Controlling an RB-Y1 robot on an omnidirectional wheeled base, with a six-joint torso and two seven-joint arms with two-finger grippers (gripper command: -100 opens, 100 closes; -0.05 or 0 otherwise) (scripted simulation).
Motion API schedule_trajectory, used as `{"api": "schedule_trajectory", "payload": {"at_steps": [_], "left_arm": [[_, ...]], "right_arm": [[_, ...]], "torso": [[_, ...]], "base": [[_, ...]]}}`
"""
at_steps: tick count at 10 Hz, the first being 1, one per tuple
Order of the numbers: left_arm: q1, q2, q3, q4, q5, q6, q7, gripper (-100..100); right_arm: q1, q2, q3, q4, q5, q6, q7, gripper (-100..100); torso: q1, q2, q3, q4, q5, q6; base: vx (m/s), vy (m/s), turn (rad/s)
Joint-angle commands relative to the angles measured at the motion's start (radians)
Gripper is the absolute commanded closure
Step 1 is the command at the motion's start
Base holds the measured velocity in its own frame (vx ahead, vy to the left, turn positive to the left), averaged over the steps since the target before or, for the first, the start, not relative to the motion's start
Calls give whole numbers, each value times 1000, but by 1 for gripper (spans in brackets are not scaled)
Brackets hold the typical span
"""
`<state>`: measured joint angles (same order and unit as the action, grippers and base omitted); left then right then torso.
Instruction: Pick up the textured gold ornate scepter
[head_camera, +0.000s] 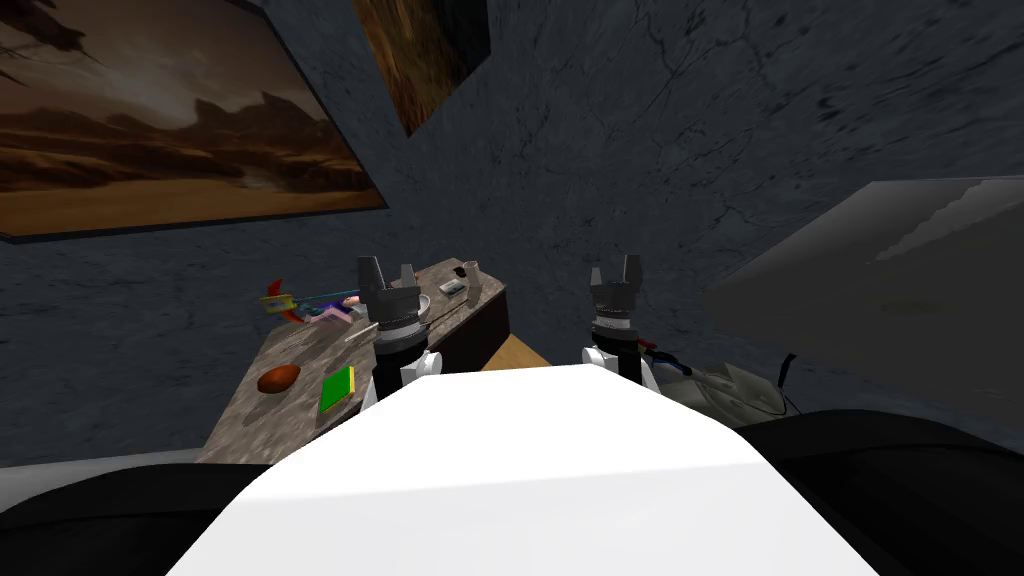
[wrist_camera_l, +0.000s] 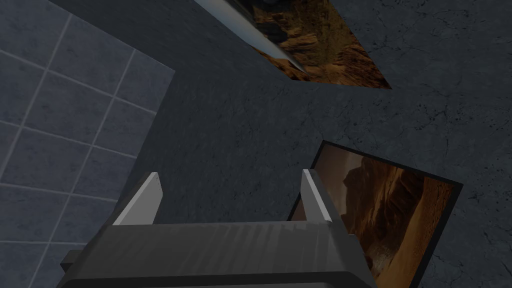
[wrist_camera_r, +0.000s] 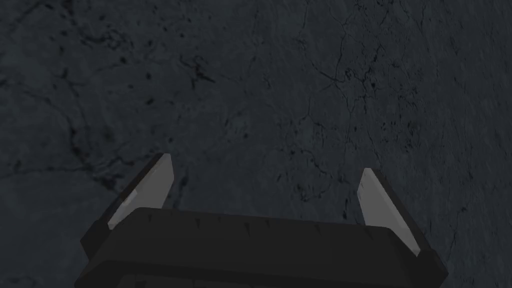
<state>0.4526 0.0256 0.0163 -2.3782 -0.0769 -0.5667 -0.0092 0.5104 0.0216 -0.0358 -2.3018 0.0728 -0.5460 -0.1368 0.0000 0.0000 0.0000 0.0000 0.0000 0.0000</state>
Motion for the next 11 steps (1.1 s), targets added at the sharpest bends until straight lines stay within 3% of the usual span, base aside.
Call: {"api": "schedule_trajectory", "payload": {"at_steps": [1,5,8,11], "left_arm": [[-29,41,12,10,-1,36,4,-100],[-129,93,49,46,-2,150,20,-100],[-162,101,60,59,-1,209,27,-100],[-236,113,85,92,1,294,41,-100]], "right_arm": [[0,0,0,0,0,0,0,0],[0,0,0,0,0,0,0,0],[0,0,0,0,0,0,0,0],[0,0,0,0,0,0,0,0]], "torso": [[0,0,0,0,0,0],[-2,2,1,0,0,0],[-1,1,1,0,0,0],[-1,1,0,0,0,0]], "base": [[-16,-14,87],[-35,-33,98],[-20,-18,56],[-18,-20,74]]}}
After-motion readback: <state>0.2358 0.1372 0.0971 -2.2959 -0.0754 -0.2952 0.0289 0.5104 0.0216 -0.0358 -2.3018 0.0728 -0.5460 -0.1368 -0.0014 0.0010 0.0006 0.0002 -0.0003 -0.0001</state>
